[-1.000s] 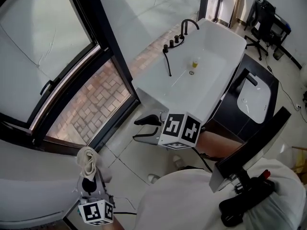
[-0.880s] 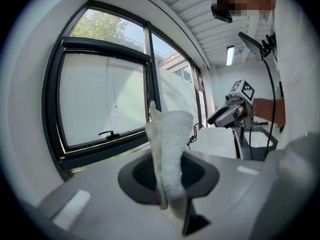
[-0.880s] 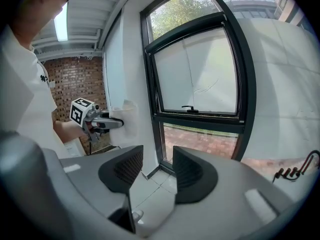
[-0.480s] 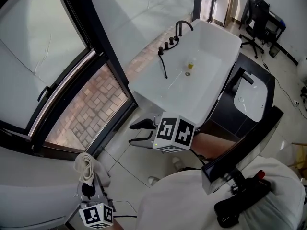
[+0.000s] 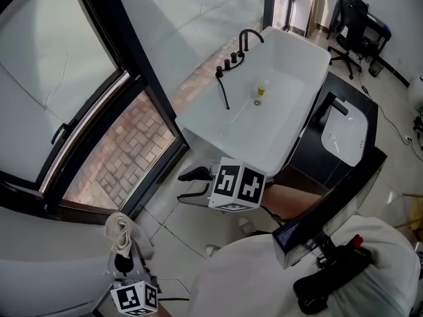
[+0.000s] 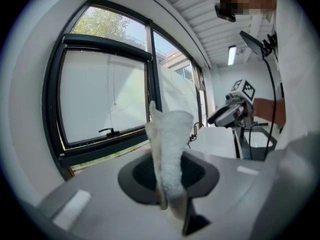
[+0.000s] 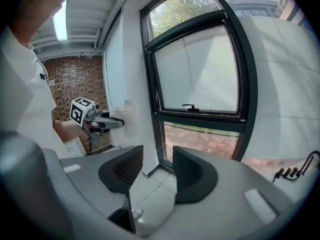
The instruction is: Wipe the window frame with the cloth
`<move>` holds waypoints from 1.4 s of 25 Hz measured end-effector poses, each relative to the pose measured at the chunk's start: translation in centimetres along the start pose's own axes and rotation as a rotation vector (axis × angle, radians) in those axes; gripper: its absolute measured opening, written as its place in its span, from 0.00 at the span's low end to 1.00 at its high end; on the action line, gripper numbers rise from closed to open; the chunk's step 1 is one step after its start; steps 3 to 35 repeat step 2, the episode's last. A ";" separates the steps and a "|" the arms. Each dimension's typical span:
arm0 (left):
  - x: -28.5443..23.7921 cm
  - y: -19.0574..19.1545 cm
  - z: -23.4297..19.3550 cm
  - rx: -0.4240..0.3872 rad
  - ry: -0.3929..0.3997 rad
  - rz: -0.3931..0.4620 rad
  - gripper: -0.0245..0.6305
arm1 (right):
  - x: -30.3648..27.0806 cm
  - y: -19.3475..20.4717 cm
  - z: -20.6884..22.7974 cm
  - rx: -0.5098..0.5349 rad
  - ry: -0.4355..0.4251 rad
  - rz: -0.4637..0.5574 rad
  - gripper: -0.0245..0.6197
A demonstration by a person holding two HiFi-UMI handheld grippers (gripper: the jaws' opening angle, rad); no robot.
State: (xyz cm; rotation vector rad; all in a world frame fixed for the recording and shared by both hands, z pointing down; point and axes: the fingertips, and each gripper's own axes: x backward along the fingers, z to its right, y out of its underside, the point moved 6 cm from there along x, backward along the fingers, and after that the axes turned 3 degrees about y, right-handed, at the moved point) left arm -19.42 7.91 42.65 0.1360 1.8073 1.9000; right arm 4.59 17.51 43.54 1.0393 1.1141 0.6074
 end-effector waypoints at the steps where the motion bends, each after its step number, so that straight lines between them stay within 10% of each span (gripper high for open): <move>1: 0.0 0.1 0.0 0.000 0.002 0.001 0.18 | 0.0 0.0 0.0 0.001 0.001 -0.001 0.33; 35: -0.1 0.2 0.0 -0.001 0.003 0.003 0.18 | 0.0 0.1 0.0 0.002 0.002 -0.002 0.33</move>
